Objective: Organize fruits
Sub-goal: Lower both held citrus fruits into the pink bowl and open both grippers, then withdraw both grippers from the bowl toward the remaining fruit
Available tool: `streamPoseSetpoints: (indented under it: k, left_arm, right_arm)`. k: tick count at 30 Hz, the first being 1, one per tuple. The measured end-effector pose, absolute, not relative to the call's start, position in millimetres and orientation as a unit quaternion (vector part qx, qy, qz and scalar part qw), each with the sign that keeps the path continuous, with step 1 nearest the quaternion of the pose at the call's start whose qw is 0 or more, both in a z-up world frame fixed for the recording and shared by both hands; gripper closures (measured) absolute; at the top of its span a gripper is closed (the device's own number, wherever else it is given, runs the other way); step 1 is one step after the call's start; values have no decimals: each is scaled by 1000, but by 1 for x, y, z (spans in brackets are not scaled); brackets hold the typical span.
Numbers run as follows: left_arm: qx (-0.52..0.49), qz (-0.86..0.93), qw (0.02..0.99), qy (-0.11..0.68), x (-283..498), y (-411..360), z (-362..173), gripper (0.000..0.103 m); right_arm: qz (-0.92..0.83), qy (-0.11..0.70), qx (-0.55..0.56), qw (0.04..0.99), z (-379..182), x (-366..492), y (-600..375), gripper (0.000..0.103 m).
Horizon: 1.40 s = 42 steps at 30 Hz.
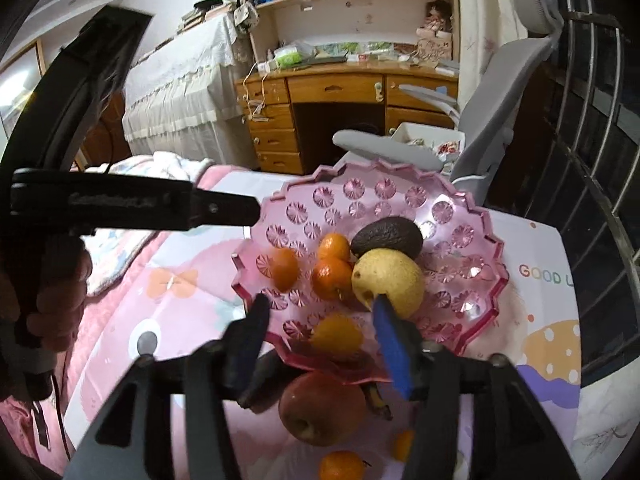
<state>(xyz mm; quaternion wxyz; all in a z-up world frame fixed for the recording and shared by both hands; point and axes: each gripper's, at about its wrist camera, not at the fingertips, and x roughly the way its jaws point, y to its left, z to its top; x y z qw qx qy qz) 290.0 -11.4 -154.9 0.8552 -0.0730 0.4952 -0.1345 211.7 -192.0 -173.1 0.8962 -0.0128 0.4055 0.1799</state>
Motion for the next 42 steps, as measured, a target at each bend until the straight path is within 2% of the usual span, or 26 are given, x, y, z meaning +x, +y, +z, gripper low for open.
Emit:
streamPoseSetpoints:
  k: [2,14,18,24,33,42]
  left_arm:
    - [-70,-129,856,495,282,-9,-152,38]
    - [-71,-135,827,542,220,20,-169,37]
    - [-74,-142,825,543,203,39,-170,27]
    - [-70,-147,807,568,184,50,-174,27]
    - [-74,-146,794,586,164,37,-175,26]
    - [-100,-105,790,595,149,-6,-175,20]
  right_arm:
    - [174,402,-11,899,-170,209,-195,42]
    - [99,450,59,885,-174,157,-210,41]
    - [65,468,84,877,-179,131,-211,41]
    - [16,490,105,866,-180,95,-213,41]
    - [-13,508,89,857,-175,82,-233,41]
    - [46,515,26,855,-174,100,-259,41]
